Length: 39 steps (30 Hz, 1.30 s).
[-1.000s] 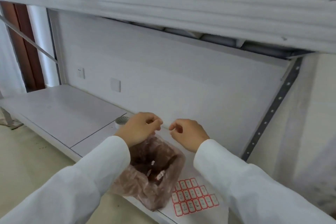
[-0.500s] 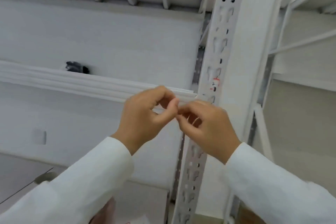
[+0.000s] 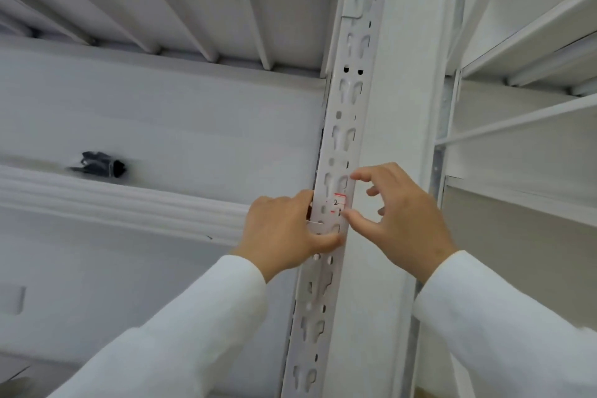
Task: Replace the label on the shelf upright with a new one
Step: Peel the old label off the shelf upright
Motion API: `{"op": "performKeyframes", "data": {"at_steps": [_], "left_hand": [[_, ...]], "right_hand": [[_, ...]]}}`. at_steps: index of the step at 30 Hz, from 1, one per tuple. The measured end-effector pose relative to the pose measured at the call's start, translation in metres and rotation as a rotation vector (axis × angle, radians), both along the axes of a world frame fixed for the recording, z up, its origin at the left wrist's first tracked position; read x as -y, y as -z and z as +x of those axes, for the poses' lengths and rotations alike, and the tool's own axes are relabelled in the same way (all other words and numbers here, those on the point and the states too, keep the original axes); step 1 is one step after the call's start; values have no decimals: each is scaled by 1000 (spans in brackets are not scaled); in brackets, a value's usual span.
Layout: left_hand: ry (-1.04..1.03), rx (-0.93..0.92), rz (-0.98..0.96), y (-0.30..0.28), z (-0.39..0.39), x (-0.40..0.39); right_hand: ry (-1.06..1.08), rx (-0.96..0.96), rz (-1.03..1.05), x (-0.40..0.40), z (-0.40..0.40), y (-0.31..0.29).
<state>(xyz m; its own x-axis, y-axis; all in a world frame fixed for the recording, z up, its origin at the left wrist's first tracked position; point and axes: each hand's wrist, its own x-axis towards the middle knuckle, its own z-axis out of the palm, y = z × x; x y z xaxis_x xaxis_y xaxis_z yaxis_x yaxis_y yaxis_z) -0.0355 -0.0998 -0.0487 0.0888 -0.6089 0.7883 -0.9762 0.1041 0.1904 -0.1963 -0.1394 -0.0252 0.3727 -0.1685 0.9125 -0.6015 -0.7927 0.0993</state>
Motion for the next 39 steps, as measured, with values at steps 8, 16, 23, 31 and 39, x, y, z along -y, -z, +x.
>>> {"op": "performKeyframes", "data": {"at_steps": [8, 16, 23, 31, 39], "left_hand": [[-22, 42, -98, 5, 2, 9], [-39, 35, -119, 6, -1, 12], [-31, 26, -81, 5, -2, 10], [-44, 28, -83, 5, -3, 9], [-11, 20, -88, 5, -3, 7]], "right_hand": [[110, -144, -234, -3, 13, -4], [106, -183, -255, 2, 16, -4], [94, -208, -321, 4, 20, -4], [80, -198, -321, 4, 24, -4], [-5, -252, -217, 4, 7, -9]]}}
